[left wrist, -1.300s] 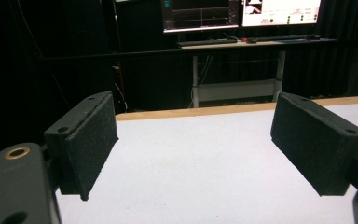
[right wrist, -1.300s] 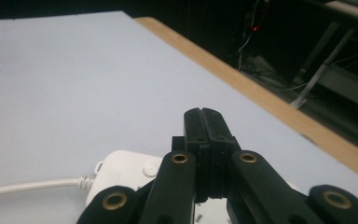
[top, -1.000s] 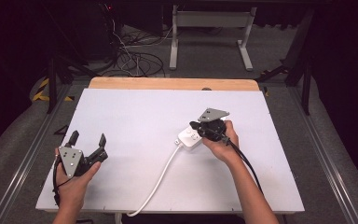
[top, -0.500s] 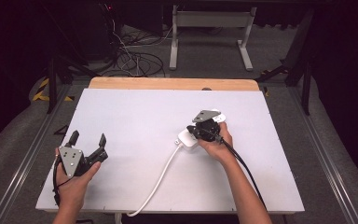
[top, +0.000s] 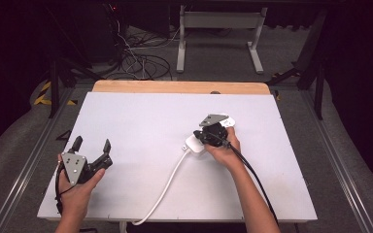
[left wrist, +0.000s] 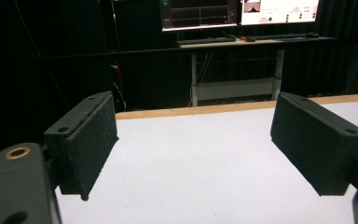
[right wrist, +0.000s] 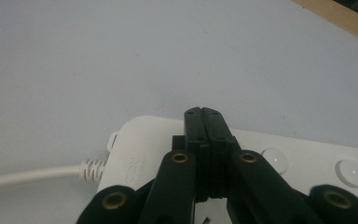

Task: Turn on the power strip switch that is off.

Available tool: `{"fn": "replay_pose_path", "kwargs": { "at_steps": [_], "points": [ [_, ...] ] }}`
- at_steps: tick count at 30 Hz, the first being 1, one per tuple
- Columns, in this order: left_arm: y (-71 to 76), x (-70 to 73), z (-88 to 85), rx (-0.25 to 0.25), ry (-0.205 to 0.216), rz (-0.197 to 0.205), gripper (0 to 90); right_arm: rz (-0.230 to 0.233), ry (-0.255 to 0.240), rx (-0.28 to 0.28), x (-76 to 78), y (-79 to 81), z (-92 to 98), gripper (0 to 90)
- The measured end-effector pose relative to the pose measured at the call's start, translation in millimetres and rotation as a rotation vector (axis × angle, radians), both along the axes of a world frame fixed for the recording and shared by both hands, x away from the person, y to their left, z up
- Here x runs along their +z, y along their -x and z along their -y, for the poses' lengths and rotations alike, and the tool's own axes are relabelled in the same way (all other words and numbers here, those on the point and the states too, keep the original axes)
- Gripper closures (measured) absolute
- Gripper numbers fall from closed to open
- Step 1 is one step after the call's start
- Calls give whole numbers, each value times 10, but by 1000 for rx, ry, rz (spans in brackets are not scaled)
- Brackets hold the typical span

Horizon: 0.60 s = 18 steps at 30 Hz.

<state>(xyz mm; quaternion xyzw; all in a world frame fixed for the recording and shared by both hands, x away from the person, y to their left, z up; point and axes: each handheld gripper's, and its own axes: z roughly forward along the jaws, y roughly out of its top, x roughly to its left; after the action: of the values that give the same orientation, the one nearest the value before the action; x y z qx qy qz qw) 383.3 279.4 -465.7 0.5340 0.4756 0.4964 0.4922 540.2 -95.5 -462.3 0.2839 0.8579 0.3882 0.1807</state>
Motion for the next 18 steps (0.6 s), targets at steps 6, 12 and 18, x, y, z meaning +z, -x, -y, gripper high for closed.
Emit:
{"fn": "replay_pose_path", "kwargs": {
  "at_steps": [6, 12, 18],
  "points": [
    [1, -3, 4, -3, -1, -3, 153, -1, 29, -9, 12, 18, -28, 900],
    [3, -4, 0, -1, -1, -4, 153, -15, 17, -27, 5, 21, -31, 900],
    [1, -7, 9, -3, -4, -6, 154, -34, 10, -39, 9, 9, -27, 900]
  ]
}}
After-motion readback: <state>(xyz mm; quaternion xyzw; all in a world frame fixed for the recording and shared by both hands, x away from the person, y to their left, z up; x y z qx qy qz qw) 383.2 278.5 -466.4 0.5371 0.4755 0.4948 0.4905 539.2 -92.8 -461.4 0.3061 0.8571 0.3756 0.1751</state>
